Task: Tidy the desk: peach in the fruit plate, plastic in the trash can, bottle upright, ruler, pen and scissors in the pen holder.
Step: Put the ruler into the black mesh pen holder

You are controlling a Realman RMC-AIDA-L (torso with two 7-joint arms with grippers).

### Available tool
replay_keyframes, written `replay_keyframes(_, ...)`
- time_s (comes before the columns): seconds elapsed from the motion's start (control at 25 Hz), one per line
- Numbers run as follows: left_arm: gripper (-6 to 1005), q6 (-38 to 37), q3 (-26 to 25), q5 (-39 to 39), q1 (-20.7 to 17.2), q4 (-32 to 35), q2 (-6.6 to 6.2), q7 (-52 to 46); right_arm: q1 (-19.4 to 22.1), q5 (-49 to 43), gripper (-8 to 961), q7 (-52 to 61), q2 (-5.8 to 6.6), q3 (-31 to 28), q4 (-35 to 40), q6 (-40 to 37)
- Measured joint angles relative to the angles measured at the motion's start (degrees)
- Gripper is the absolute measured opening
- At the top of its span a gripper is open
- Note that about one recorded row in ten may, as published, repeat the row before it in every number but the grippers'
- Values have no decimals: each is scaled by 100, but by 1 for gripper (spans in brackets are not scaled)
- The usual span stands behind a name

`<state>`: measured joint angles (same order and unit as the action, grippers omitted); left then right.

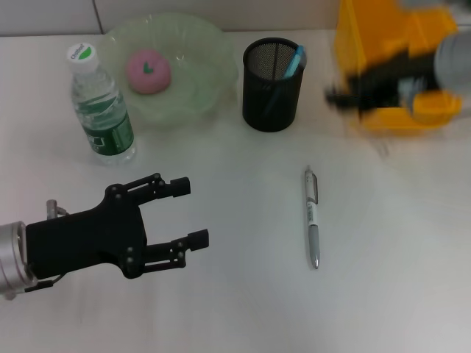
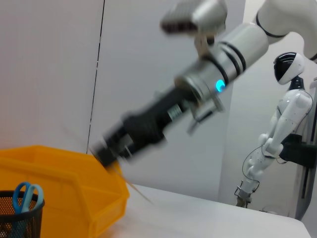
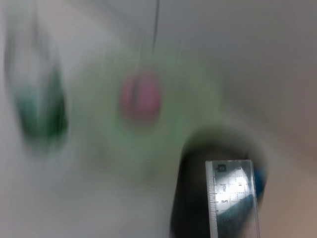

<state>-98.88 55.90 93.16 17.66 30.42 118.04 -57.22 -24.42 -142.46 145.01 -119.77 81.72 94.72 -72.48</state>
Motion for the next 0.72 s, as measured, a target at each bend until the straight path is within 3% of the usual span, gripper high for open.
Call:
replay_keyframes(0.08,802,11,0,4,18,-1,5,0,162,1123,386,-629,14,-219,-148,877)
replay_keyframes(0.12,802,16,0,4,26,-1,9,0,198,2468,387,-1587,43,-272,-644,1690)
replay_keyframes(0.16,802,16,0,4,26,-1,9,0,198,2468,387,-1587,43,-272,-644,1690)
replay_keyframes(0.24,802,18,0,4,30,-5,9,0,125,3571,388,-2686,49,-257,-1210,2204)
replay_keyframes(0.32,802,18,0,4,35,-10,9,0,-191,5324,389,-4738,37,-209,-2314,2633)
replay_keyframes(0.4,802,18,0,3,36,-9,9,0,-310,5845,390,-5357,34,-207,-2690,2653)
replay_keyframes(0.48,802,18,0,2,37,-10,9,0,-577,6996,391,-6744,27,-205,-3591,2611)
replay_keyframes(0.52,802,18,0,2,41,-10,8,0,-840,8029,391,-8018,21,-205,-4424,2497)
replay_keyframes(0.56,802,18,0,2,43,-10,8,0,-840,8029,392,-8018,21,-205,-4424,2497)
replay_keyframes(0.68,802,14,0,0,54,-10,8,0,-1211,9106,393,-9349,18,-215,-5581,2241)
replay_keyframes(0.72,802,11,0,0,55,-10,8,0,-1467,9652,394,-10010,20,-243,-6360,2011)
